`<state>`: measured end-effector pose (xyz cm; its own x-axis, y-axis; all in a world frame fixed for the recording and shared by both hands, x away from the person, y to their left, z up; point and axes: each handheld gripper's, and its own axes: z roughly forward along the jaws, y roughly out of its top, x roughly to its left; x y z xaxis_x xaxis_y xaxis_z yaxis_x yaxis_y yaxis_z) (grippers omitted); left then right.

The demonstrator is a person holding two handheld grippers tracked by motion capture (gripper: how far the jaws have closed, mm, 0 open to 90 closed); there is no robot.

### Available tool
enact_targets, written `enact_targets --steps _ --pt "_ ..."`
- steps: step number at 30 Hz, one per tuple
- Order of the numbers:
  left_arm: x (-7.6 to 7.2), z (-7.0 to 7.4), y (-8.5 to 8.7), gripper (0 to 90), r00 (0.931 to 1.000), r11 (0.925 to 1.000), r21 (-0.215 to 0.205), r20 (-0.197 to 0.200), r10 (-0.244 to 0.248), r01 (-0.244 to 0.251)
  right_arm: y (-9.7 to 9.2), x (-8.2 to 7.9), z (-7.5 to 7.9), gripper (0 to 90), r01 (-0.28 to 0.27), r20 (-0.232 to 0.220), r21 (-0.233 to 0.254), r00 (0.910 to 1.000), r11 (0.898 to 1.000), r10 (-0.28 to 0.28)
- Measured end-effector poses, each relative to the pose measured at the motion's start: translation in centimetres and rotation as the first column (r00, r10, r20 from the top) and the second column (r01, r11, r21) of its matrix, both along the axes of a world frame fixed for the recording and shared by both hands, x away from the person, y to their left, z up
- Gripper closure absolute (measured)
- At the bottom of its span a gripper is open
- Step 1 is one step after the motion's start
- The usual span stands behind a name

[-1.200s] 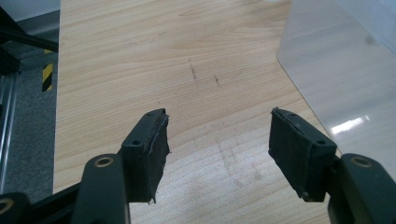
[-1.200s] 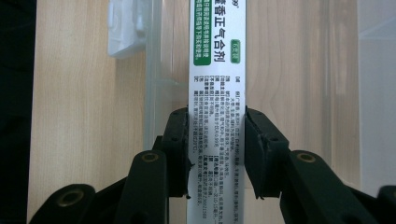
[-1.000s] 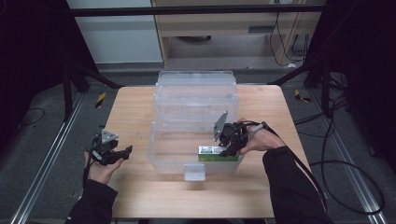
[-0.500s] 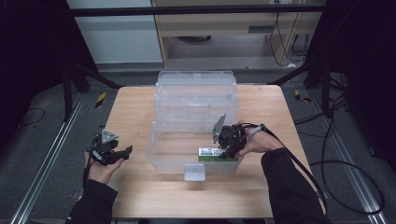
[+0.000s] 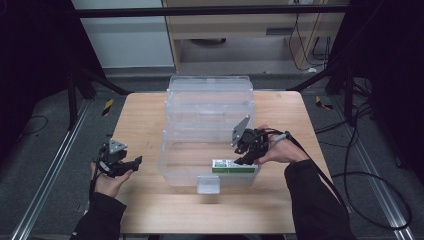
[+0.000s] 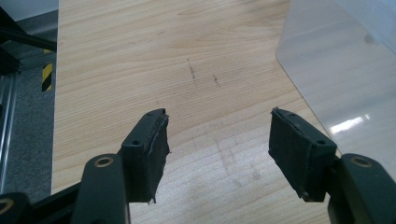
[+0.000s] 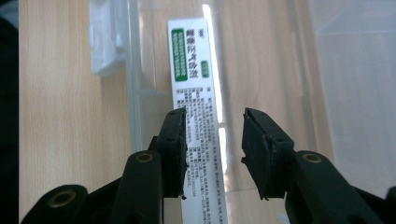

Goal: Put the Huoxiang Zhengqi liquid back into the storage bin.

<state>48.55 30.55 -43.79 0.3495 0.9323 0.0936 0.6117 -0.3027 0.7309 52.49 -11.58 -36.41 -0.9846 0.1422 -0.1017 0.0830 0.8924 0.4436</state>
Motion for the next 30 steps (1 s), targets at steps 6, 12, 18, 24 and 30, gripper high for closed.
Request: enact_targets --steps 6,12,18,24,30 --pt "0.0 0.0 0.0 36.6 1.0000 1.0000 0.000 -0.001 -0.001 0.001 -0.9 0.0 1.4 55.9 0.116 0.025 0.138 0.9924 0.984 -0.121" --pt "0.0 0.0 0.0 36.6 1.0000 1.0000 -0.005 0.002 0.001 -0.001 -2.4 -0.5 2.4 46.5 0.234 0.038 0.311 0.9652 0.921 -0.259" --pt "-0.1 0.0 -0.1 36.7 1.0000 1.0000 -0.005 0.004 -0.003 0.003 -4.6 -1.1 2.8 37.5 0.348 0.048 0.453 0.9100 0.821 -0.412" --pt "-0.1 0.0 -0.2 36.7 1.0000 1.0000 -0.006 0.005 -0.005 0.005 -6.9 -2.1 2.1 31.0 0.425 0.047 0.544 0.8458 0.723 -0.531" --pt "-0.1 0.1 -0.4 36.8 0.9999 0.9999 -0.010 0.012 -0.012 0.012 -9.7 -3.0 0.8 27.5 0.518 -0.009 0.613 0.7593 0.596 -0.651"
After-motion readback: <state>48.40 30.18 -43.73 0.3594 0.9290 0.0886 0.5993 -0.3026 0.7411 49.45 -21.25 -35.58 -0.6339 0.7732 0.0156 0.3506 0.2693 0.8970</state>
